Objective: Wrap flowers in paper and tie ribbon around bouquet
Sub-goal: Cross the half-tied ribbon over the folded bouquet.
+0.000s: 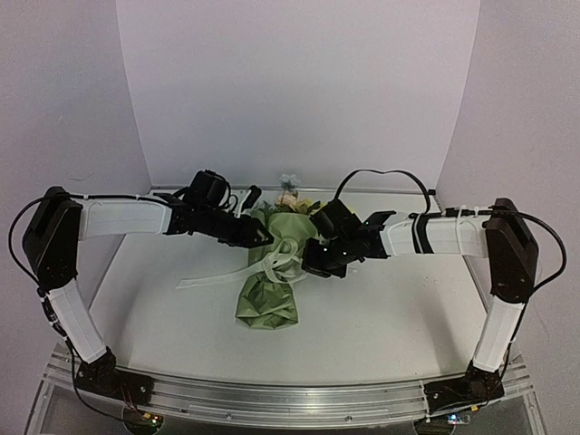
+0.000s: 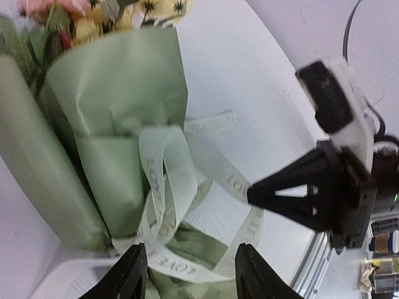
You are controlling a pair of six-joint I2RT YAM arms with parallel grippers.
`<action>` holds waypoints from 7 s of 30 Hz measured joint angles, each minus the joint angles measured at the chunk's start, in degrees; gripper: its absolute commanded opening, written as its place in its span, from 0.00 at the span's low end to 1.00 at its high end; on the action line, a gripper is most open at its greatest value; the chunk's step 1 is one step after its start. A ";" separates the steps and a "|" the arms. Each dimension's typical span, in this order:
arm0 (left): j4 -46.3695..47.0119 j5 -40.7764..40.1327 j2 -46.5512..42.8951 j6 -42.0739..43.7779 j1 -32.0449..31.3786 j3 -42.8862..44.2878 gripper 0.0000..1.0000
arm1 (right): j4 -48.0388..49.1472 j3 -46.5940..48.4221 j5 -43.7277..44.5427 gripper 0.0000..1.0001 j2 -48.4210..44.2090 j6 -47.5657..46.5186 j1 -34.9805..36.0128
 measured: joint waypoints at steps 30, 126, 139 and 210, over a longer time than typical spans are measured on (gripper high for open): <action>-17.96 -16.06 20.63 7.71 -5.07 26.49 0.00 | -0.58 0.94 0.91 0.00 0.98 0.26 0.21; 5.99 -5.04 -4.07 3.71 -7.95 -10.91 0.56 | -8.48 11.41 2.46 0.00 0.76 3.20 0.32; 4.08 -9.88 -2.54 8.65 -8.38 -8.37 0.52 | -8.50 11.43 2.21 0.00 0.76 3.43 0.32; 13.26 -16.57 -5.37 9.29 -6.00 -15.05 0.00 | 7.41 6.56 -11.06 0.51 5.57 -21.47 0.93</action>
